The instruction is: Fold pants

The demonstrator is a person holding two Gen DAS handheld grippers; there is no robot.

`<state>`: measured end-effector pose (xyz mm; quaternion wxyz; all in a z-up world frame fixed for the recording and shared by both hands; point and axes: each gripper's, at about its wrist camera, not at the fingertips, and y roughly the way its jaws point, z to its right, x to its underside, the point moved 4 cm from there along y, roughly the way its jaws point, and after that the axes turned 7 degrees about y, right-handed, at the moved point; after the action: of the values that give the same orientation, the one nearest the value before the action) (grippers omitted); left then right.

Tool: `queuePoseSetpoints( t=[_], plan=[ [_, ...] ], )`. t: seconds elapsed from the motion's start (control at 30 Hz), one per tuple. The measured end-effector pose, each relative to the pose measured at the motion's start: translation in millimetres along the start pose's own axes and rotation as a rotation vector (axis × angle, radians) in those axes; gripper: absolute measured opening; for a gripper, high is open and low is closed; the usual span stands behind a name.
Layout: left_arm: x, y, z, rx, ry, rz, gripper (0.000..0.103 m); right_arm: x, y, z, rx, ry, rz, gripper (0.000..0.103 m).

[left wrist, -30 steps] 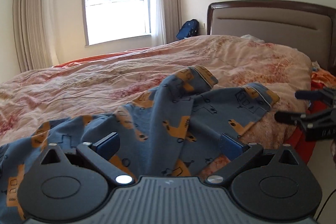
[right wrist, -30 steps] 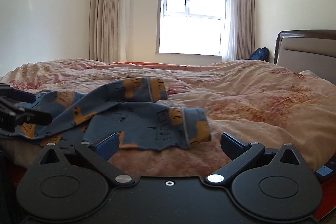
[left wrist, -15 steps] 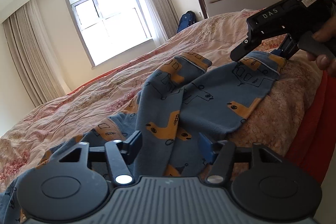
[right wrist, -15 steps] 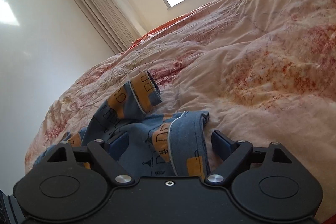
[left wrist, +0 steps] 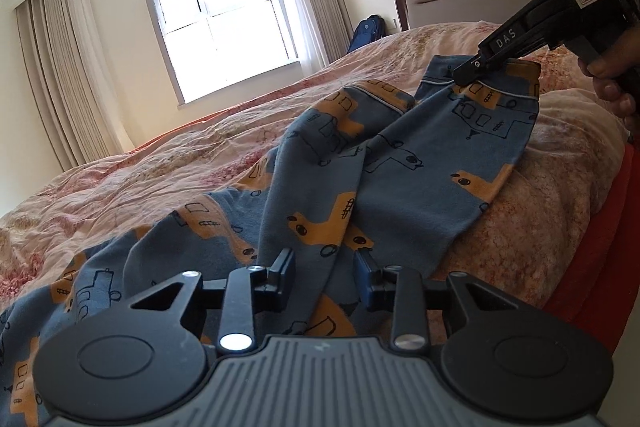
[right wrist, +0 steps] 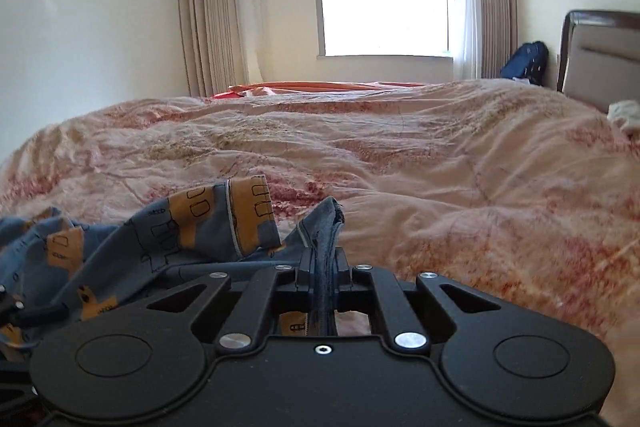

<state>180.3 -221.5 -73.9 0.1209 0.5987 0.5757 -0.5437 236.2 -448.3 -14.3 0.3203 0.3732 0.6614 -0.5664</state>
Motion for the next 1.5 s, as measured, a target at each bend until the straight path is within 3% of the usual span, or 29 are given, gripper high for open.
queuePoseSetpoints(
  t=[0.07, 0.13, 0.27, 0.3, 0.43, 0.53, 0.67, 0.83, 0.93, 0.97, 1.0, 1.1, 1.33, 1.5],
  plan=[
    [0.2, 0.0, -0.4, 0.000, -0.006, 0.001, 0.037, 4.1, 9.0, 0.2, 0.029, -0.012, -0.032, 0.009],
    [-0.7, 0.4, -0.5, -0.002, -0.013, 0.004, 0.038, 11.1, 18.6, 6.2, 0.061, 0.010, -0.074, 0.020],
    [-0.1, -0.4, -0.9, -0.011, -0.022, 0.015, 0.042, 10.8, 10.1, 10.5, 0.076, 0.048, -0.040, 0.072],
    [-0.2, -0.7, -1.1, -0.012, -0.023, 0.017, 0.043, 6.8, 3.7, 9.2, 0.056, 0.057, -0.011, 0.079],
    [0.8, -2.4, -1.8, -0.020, -0.023, 0.022, 0.045, -6.2, -4.0, -2.8, -0.079, 0.112, 0.020, 0.079],
    [2.1, -2.0, -2.7, -0.050, -0.019, 0.010, 0.045, -6.4, 13.7, -13.3, -0.172, 0.201, -0.051, 0.077],
    [3.6, 0.6, -1.7, -0.072, -0.002, -0.007, 0.043, 0.1, 43.4, -15.5, -0.211, 0.355, -0.112, 0.068],
    [4.1, 1.3, -3.5, -0.092, -0.003, -0.014, 0.012, 6.5, 66.6, 2.4, -0.238, 0.617, -0.146, 0.053],
    [3.9, -0.3, -8.3, -0.101, -0.032, -0.006, 0.005, 5.4, 68.7, 6.3, -0.267, 0.677, -0.128, 0.028],
    [3.7, -0.9, -9.5, -0.105, -0.040, -0.003, 0.004, 3.9, 67.9, 5.7, -0.267, 0.671, -0.120, 0.009],
    [3.6, -1.4, -10.9, -0.107, -0.051, 0.002, 0.003, 2.0, 66.3, 4.3, -0.263, 0.659, -0.111, 0.006],
    [3.2, -4.9, -14.2, -0.111, -0.077, 0.020, 0.001, -9.5, 55.2, -0.1, -0.254, 0.611, -0.054, 0.005],
    [-4.1, -32.7, -19.8, -0.061, -0.125, 0.164, 0.001, -38.3, 0.9, 3.4, -0.225, 0.512, 0.092, 0.004],
    [-12.1, -44.7, -21.6, 0.027, -0.175, 0.138, 0.001, -14.6, -32.0, 19.6, -0.137, 0.465, 0.082, 0.004]
  ],
)
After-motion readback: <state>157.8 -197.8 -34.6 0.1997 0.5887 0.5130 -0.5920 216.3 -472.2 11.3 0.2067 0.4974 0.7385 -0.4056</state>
